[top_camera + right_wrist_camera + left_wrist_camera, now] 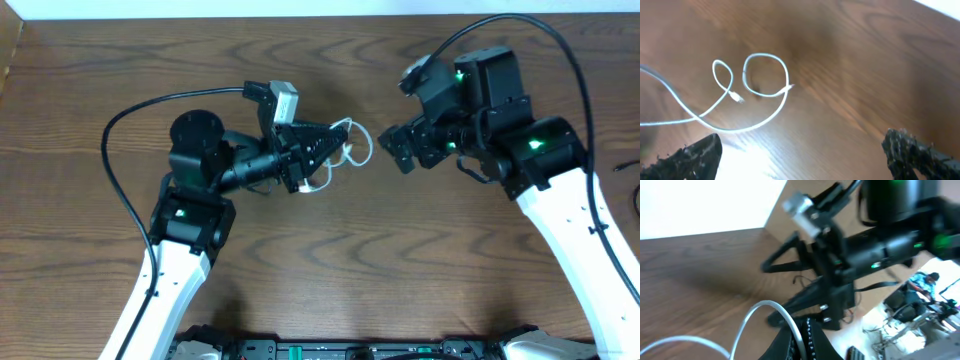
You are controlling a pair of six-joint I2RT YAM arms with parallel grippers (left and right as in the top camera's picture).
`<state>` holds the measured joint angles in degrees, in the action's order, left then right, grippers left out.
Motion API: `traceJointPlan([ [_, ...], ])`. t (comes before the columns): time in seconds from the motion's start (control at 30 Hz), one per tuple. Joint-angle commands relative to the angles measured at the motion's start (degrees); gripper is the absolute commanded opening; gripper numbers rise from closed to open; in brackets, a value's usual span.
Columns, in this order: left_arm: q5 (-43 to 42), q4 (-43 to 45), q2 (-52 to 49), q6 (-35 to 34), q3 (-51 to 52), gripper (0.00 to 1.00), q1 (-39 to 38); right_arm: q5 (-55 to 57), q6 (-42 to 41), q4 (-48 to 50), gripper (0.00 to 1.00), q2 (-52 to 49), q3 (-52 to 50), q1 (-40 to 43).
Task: Untangle cables
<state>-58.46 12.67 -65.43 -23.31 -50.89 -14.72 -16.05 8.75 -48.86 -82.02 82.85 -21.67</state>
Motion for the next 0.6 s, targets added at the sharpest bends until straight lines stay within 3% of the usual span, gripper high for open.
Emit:
traceJointPlan([
  [0.0, -3.3, 0.3, 1.3, -2.5, 0.0, 0.08, 0.3, -9.1, 4.9, 2.9, 0.99, 0.3, -2.1, 0.3],
  [0.37, -3.5, 3.0, 1.5, -3.2, 0.0, 0.08, 0.3, -18.5, 11.1, 2.3, 0.99, 0.3, -2.5, 0.3],
  [0.57, -4.0, 7.6, 1.5, -8.1, 0.0, 0.08, 2.4, -22.9, 12.4, 2.6, 0.99, 0.3, -2.5, 0.3],
])
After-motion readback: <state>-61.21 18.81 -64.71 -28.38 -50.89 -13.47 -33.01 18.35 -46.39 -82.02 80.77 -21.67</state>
